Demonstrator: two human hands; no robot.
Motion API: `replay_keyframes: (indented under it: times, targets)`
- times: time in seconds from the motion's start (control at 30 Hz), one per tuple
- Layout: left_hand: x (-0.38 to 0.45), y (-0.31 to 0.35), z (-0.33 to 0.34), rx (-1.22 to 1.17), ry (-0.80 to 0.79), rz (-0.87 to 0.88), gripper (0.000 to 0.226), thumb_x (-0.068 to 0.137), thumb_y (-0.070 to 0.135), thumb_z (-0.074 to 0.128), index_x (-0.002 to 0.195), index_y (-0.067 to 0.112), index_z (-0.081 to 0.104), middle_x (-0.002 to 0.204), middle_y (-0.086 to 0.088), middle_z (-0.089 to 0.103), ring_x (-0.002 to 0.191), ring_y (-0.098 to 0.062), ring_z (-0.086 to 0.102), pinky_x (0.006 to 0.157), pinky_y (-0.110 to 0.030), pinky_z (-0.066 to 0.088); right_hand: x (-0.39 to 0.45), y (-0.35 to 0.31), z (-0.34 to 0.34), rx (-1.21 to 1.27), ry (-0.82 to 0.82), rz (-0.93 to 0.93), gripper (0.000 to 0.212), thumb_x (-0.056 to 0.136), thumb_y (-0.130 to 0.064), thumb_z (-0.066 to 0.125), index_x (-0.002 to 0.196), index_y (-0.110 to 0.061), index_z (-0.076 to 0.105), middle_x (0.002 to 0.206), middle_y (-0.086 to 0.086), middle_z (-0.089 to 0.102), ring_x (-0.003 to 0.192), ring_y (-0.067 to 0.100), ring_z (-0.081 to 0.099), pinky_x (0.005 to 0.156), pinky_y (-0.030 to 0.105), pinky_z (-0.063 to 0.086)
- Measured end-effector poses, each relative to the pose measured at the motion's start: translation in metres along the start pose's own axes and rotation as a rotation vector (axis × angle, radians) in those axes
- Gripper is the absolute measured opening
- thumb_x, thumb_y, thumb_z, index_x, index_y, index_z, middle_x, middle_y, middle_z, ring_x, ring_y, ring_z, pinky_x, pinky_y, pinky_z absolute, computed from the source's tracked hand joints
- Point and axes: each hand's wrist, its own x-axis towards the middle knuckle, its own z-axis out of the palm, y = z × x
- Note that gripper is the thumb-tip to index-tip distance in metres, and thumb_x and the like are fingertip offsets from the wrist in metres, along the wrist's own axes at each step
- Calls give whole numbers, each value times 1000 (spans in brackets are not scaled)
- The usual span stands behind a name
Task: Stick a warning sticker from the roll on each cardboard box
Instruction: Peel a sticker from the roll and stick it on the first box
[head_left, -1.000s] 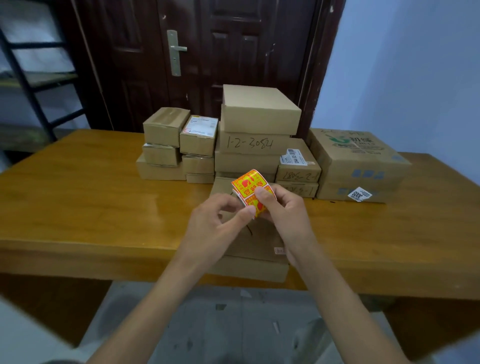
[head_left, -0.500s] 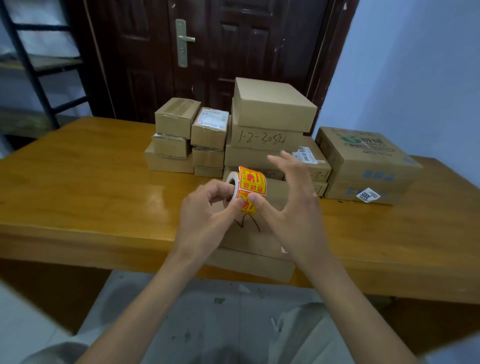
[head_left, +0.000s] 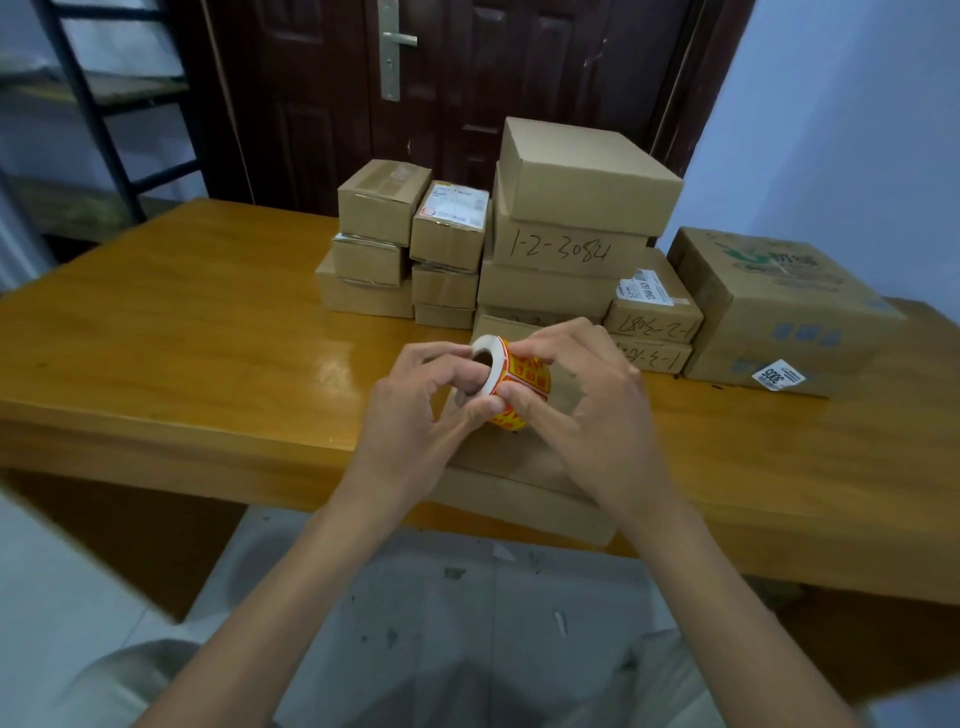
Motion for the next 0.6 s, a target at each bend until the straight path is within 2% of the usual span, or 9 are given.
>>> replay_keyframes:
  times: [0.1,0.23,0.43,0.5,0.6]
  targets:
    - [-1,1,1,-1,8,25,32,83,50,71,100,23,78,117,6,67,126,-4,56,96,-18,50,-2,1,1,-9,64,-57,26,93,-40,78,110,-20,78,106,-9,67,102,12,61,85,46,52]
    - [0,1,2,20,6,32,41,83,55,67,103,21,79,118,6,67,124,-5,57,95,-18,52,-6,0,3,-44,121,-107,24,95,-34,77,106,-14,79,102,-2,69,98,18,64,80,45,54]
    - [2,-2,-1,47,-2,45,43,84,57,65,102,20,79,112,13,64,123,-8,56,93,-32,56,-4,6,-1,27,64,-82,26,93,-31,82,114,-14,81,105,-2,67,96,14,63,76,30,54]
    - [2,-1,-2,61,-14,46,41,84,57,65,102,23,78,112,13,65,122,-10,56,93,-38,57,-1,7,-4,31,26,-70,28,94,-33,81,117,-16,81,105,-3,68,97,14,64,75,29,55]
    - [3,2,-2,66,-24,35,34,85,48,70,104,22,77,111,13,65,119,-11,57,92,-36,56,1,5,-7,53,2,-50,26,95,-33,80,115,-18,81,105,-5,71,97,13,66,73,30,56]
